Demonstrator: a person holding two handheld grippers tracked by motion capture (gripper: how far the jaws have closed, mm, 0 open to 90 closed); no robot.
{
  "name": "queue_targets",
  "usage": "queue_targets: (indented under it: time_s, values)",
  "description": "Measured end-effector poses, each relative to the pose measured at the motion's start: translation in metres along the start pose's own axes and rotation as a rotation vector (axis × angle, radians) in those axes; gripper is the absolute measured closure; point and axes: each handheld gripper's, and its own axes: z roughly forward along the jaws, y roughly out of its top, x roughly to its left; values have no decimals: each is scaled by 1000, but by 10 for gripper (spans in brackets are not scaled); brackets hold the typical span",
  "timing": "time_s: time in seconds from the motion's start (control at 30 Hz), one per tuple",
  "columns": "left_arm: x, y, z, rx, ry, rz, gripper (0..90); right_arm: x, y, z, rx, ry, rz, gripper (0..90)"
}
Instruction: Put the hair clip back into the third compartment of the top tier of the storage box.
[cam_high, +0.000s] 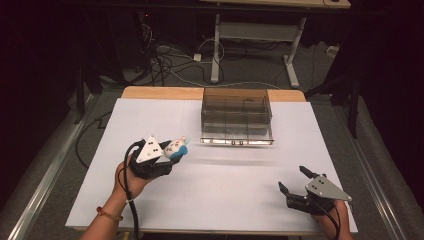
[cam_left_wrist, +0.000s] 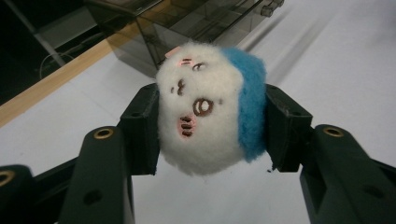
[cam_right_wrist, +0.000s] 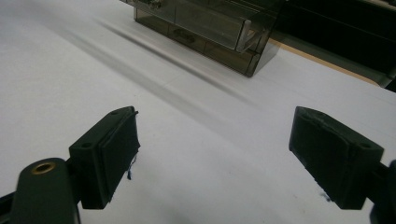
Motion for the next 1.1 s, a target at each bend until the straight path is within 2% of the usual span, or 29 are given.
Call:
queue_targets:
  time_s: [0.13, 0.17, 0.2, 0.23, 0.3, 0.4, 0.5, 0.57, 0.6, 0.63, 0.67, 0.7, 0.77, 0.8, 0.87, 1.1]
  values:
    - [-5, 10, 13, -17, -20, 9, 443, 1, 0, 0, 2, 7, -13, 162]
    - [-11, 13, 18, -47, -44, -65, 443, 1, 0, 0, 2, 9, -13, 162]
    - [-11, 13, 18, -47, -44, -65, 443, 1, 0, 0, 2, 9, -13, 162]
    - [-9, 20, 22, -32, -44, 1, 443, 2, -1, 1, 4, 9, -15, 162]
    - [-10, 29, 28, -30, -46, 31, 443, 1, -1, 1, 6, 5, -17, 162]
    - [-12, 37, 36, -42, -59, 30, 443, 1, -1, 1, 8, -1, -11, 162]
    - [-17, 56, 53, -47, -81, 41, 443, 1, -1, 1, 6, 1, -14, 163]
    - [-20, 66, 62, -41, -96, 51, 443, 1, -1, 0, 5, 9, -29, 162]
    - [-20, 66, 62, -41, -96, 51, 443, 2, 0, 0, 6, 9, -36, 162]
    - [-23, 76, 71, -37, -110, 59, 443, 3, 0, 1, 5, 12, -42, 162]
    - [-23, 76, 71, -37, -110, 59, 443, 3, 0, 1, 5, 15, -45, 162]
    - [-25, 85, 80, -31, -115, 70, 443, 3, -1, 1, 5, 13, -50, 162]
    - [-27, 93, 88, -23, -125, 78, 443, 3, -1, 1, 8, 12, -46, 162]
    - [-27, 93, 88, -23, -125, 78, 443, 3, -1, 1, 8, 12, -46, 162]
    - [-30, 104, 100, -10, -132, 80, 443, 2, -1, 1, 8, 9, -50, 162]
    - [-34, 123, 125, 27, -131, 67, 441, -1, -1, -1, -1, 1, -50, 163]
